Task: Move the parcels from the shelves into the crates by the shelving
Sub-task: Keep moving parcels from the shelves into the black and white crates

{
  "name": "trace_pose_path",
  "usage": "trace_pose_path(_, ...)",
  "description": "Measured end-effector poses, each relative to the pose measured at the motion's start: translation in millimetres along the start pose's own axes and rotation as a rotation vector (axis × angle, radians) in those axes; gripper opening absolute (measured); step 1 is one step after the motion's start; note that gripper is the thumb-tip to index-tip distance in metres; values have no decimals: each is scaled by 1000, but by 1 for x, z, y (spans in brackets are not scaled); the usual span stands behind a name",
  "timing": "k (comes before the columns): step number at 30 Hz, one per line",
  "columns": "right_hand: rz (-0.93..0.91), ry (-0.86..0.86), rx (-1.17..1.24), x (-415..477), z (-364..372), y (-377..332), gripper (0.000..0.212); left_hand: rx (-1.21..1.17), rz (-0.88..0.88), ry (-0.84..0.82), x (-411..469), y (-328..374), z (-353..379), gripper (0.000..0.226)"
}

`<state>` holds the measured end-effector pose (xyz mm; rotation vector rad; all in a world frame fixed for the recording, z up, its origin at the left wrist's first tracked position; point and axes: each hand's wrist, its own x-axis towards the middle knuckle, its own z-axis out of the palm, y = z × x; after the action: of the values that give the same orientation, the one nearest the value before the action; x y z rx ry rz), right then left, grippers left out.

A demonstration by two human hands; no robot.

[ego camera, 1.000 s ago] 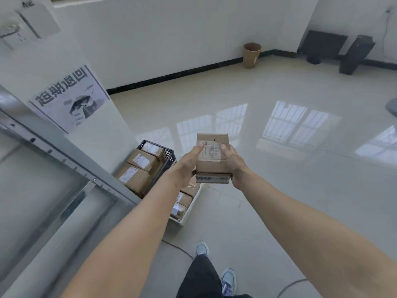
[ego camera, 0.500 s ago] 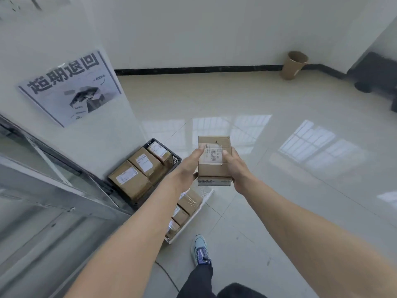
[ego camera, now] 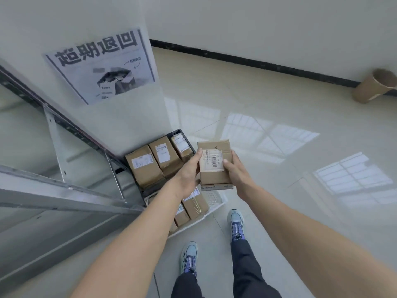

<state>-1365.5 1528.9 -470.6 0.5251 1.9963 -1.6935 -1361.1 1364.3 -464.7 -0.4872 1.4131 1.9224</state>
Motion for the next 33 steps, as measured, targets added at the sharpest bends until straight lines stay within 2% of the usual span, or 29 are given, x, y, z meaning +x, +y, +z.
trace_pose_path(4,18,-128,-77,57,-13,9,47,-132,-20,114,44,-3,1,51)
trace_pose_path(10,81,-219,-163,127,-17,36,53,-260,-67,282,98,-29,-1,43)
trace_pose_path(16,151,-267,-244,192,-7,87,57,-329,-178,342,156,-77,-25,48)
trace_pose_path(29,321,-253,-373,333,23,283,69,-466,-343,397,323,-251,-105,41)
trace_pose_path(33,364,-242,-388,368,32,337,67,-473,-362,407,363,-302,-122,56)
